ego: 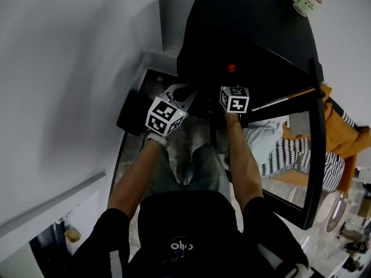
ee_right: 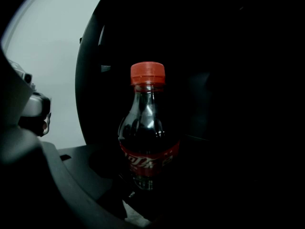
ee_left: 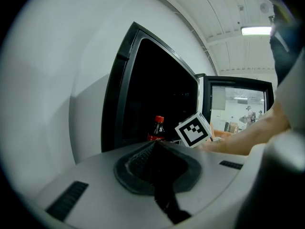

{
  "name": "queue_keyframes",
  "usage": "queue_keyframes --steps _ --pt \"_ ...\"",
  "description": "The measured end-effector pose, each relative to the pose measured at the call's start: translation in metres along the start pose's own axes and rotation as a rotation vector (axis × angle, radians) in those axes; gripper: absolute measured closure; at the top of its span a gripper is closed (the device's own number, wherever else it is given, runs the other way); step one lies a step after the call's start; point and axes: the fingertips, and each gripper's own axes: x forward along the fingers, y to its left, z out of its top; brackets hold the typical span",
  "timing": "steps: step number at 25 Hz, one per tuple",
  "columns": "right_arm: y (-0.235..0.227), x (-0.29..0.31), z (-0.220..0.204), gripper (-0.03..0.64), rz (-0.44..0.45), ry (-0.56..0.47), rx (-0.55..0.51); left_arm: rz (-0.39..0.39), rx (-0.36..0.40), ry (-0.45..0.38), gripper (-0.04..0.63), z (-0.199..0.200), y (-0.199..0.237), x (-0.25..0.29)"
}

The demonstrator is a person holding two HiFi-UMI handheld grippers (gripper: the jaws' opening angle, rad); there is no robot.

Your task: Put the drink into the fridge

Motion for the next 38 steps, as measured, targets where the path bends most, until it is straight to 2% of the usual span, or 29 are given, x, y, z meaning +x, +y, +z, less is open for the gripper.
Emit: queue_keyframes --steps 10,15,20,25,26,30,33,35,38 --pt "-0.008 0.011 -0.007 0.302 -0.013 -0.004 0.049 0.011 -0.035 -0.013 0.589 0.001 0.012 -0.012" --pt "-0.009 0.004 -0.016 0.277 -0.079 0.069 0.035 0.007 -0.081 -0.016 0.589 0.005 0.010 -0.023" --pt "0.002 -0.045 -0.037 0.268 -0.113 0.172 0.117 0.004 -0.155 0.012 0.589 0.021 -0.001 -0.053" --pt "0.047 -0.121 -0.008 0.276 -0.098 0.229 0.177 -0.015 -0.210 0.045 0.589 0.067 -0.016 -0.099" --pt "0.057 -0.136 0.003 0.303 -0.102 0.230 0.189 -0.023 -0.210 0.052 0.589 0.078 -0.019 -0.108" --pt "0.095 -0.186 0.057 0.481 -0.118 0.195 0.204 -0.058 -0.178 0.078 0.589 0.114 -0.039 -0.142" --pt "0.118 -0.214 0.097 0.580 -0.113 0.145 0.191 -0.068 -0.183 0.058 0.589 0.139 -0.053 -0.163" --pt "0.129 -0.230 0.121 0.607 -0.093 0.110 0.180 -0.060 -0.189 0.037 0.589 0.153 -0.061 -0.174" --pt "0.142 -0.260 0.146 0.607 -0.049 0.069 0.154 -0.033 -0.207 0.010 0.589 0.170 -0.079 -0.187"
